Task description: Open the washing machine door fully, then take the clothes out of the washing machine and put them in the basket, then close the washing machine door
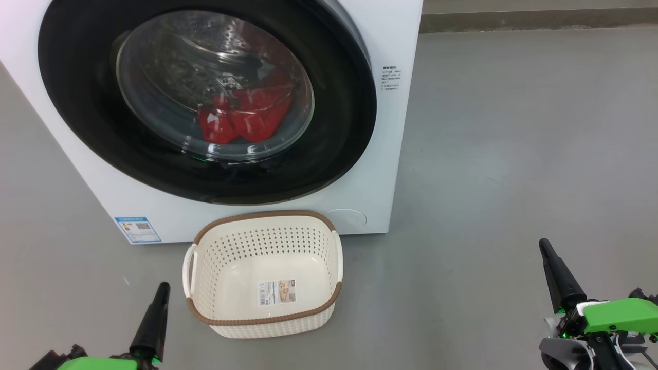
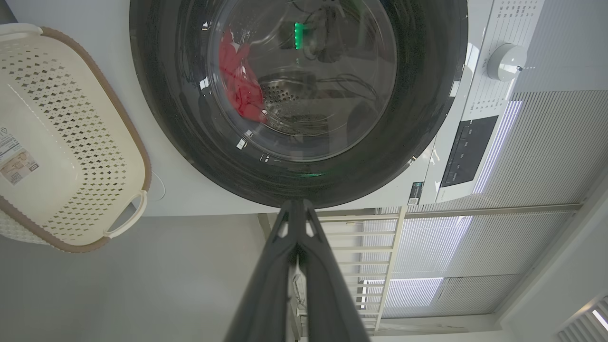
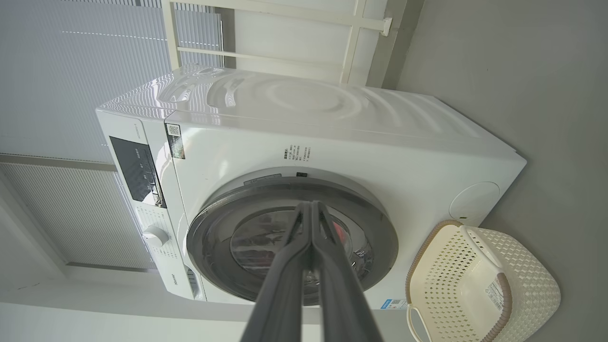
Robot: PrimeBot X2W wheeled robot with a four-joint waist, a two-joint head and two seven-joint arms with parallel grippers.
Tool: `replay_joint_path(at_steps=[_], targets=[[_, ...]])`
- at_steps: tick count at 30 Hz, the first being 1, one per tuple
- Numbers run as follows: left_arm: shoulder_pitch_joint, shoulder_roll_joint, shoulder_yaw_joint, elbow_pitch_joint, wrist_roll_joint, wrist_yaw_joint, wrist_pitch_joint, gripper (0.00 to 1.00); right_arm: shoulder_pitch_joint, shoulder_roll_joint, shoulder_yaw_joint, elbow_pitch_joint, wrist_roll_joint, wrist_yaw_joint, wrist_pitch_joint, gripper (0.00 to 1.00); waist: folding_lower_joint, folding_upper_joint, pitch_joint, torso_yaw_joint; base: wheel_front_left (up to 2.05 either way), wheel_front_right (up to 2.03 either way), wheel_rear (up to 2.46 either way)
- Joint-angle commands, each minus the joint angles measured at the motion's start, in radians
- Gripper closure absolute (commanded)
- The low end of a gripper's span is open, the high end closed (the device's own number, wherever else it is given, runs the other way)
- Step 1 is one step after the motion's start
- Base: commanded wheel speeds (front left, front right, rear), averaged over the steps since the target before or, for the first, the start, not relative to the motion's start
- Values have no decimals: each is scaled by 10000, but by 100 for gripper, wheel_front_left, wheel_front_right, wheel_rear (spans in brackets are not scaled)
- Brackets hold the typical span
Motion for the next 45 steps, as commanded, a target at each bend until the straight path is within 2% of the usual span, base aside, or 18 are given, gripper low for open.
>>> replay_joint_path(at_steps=[1,12,13,18,25,29,39,45], targets=[[-394,89,350,-212,-70,-71,29,100,-419,-167,169,-263,1,-6,58,100,-1,0,0,0,0,0,0],[-394,89,350,-212,-70,-71,29,100,-419,-167,169,-263,1,-6,58,100,-1,0,0,0,0,0,0],[8,0,-6,20,2,0,-2,0,7,9,6,22,-1,2,-3,0,0,0,0,0,0,0,0],[439,-127,-113,627,2,4,-2,0,445,209,132,667,0,2,-12,0,0,0,0,0,0,0,0],[242,-114,-353,628,-8,0,-147,0,332,188,302,623,-46,1,-178,0,23,0,-36,1,0,0,0],[134,-108,-497,632,-8,-3,-242,0,277,175,402,595,-76,1,-278,0,2,0,-30,1,0,0,0],[-144,-17,-890,549,288,-8,-558,0,111,96,670,518,-361,1,-566,0,0,0,-38,-11,0,0,0],[-324,37,-1023,582,825,-12,-773,0,0,19,848,541,-943,0,-772,0,0,0,-59,-11,0,0,0]])
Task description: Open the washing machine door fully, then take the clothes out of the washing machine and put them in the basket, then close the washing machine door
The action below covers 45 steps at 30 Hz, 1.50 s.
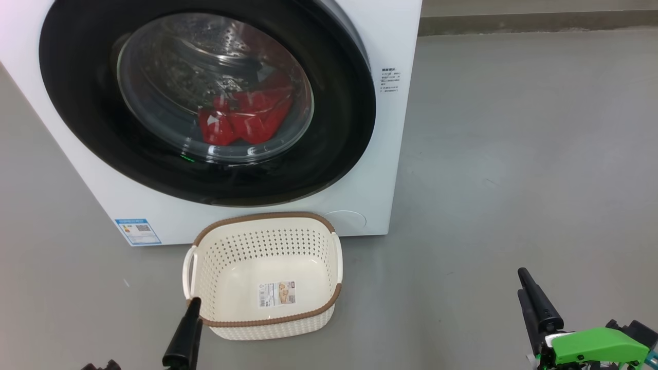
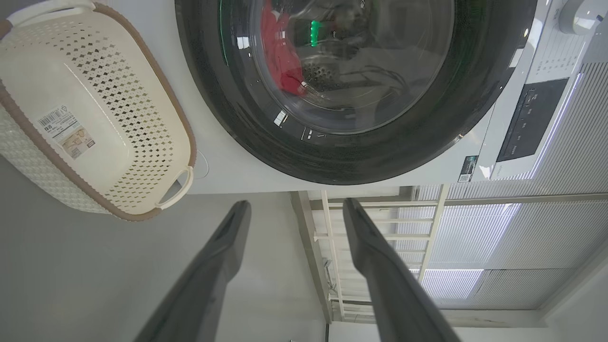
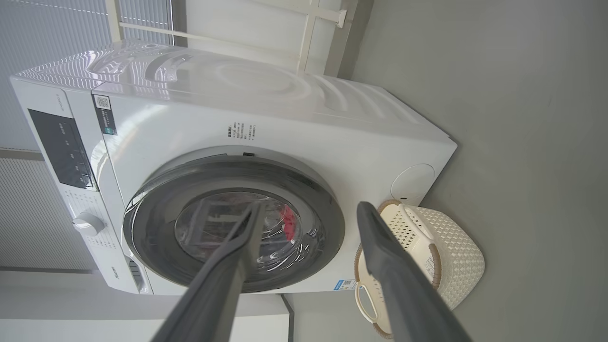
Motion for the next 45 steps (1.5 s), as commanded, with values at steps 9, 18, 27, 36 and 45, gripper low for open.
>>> replay_joint_path(at_steps=[9,18,27,36,45], targets=[[-723,127,105,-408,1514,-27,-347,0,-719,-86,38,-290,-1255,-2,-340,0,-1,0,-11,1,0,0,0],[-896,113,66,-685,3087,-32,-613,0,-870,-77,13,-325,-2532,-3,-604,0,-2,0,-14,-13,0,0,0],[-1074,127,-157,-954,4606,128,-881,0,-1027,-101,113,-428,-3746,-3,-869,0,-2,0,-30,-38,0,0,0],[-1263,142,-405,-1015,5860,408,-1149,0,-1162,-128,232,-461,-4909,-4,-1133,0,-2,0,-32,-41,0,0,0],[-1484,157,-665,-1065,7225,683,-1415,0,-1293,-155,206,-516,-6265,-4,-1397,0,-2,0,-56,-36,0,0,0]])
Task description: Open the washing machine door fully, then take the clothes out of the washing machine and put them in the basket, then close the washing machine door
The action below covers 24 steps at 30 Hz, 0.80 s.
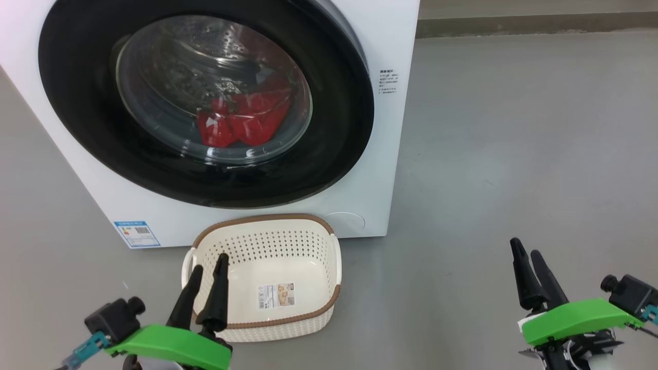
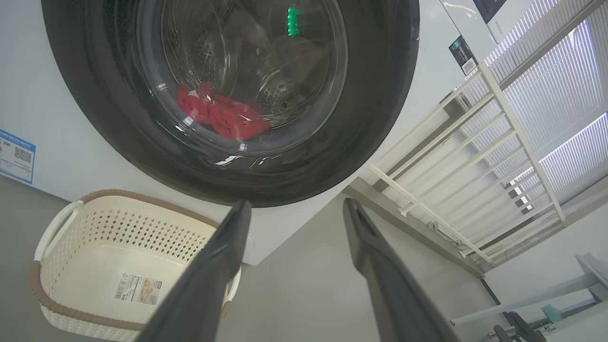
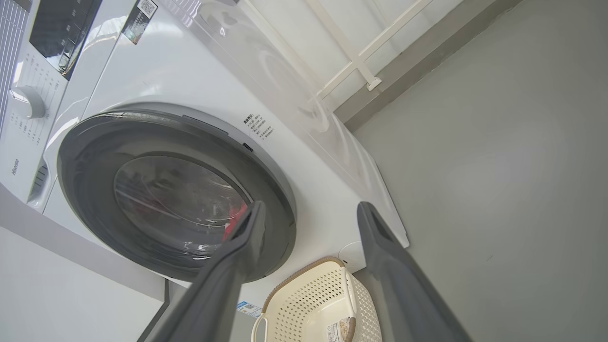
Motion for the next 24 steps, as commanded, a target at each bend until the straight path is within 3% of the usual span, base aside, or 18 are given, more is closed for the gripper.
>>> replay_joint_path(at_steps=[1,24], targets=[[-528,163,89,-303,392,82,-138,0,-635,-121,138,-299,-387,-4,-137,0,-1,0,-5,0,0,0,0],[-1137,202,-470,186,3515,617,-820,0,-962,-190,100,-368,-3648,-6,-812,0,-1,0,-35,-29,0,0,0]])
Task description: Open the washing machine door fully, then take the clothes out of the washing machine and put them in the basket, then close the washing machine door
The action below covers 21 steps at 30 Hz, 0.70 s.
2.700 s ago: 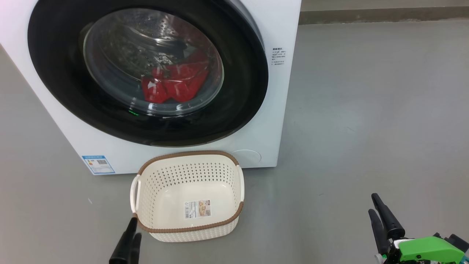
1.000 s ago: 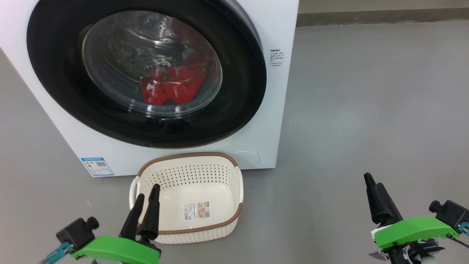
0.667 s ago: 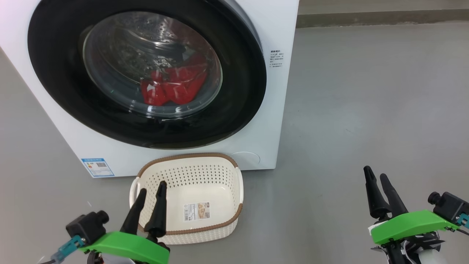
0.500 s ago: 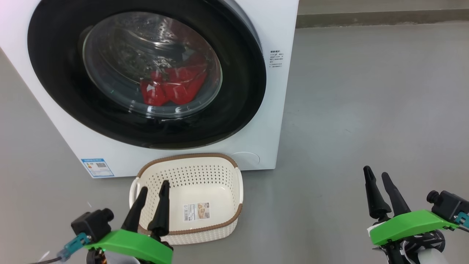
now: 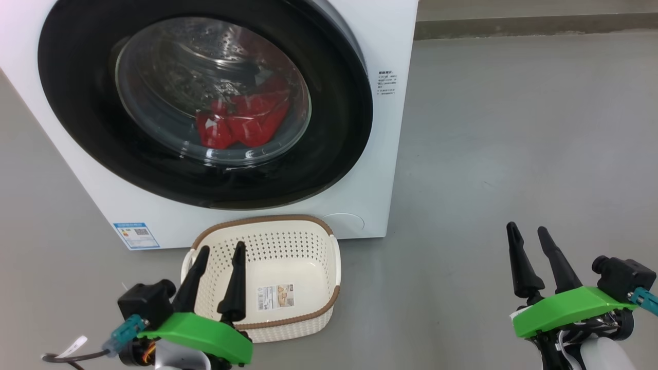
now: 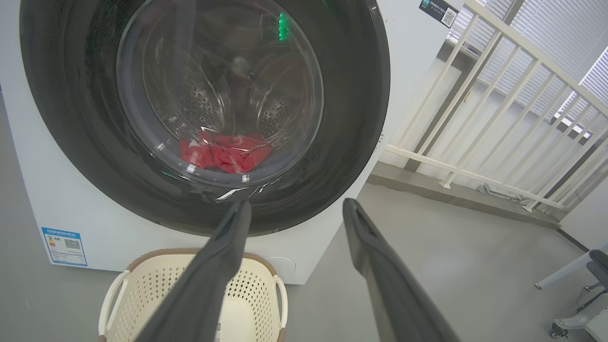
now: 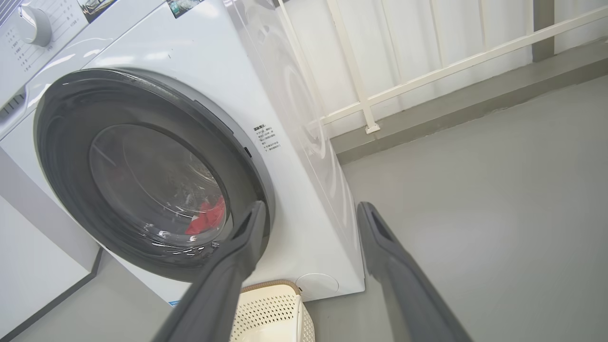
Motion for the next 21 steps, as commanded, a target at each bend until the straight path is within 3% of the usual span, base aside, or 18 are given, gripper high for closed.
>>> replay_joint_path(at_steps=[1,21], targets=[[-508,192,142,-202,377,124,-138,0,-564,-136,173,-286,-384,-6,-165,0,-1,0,3,-4,0,0,0],[-1018,225,-194,-106,2588,427,-704,0,-909,-193,327,-389,-2456,-7,-724,0,-1,0,60,-26,0,0,0]])
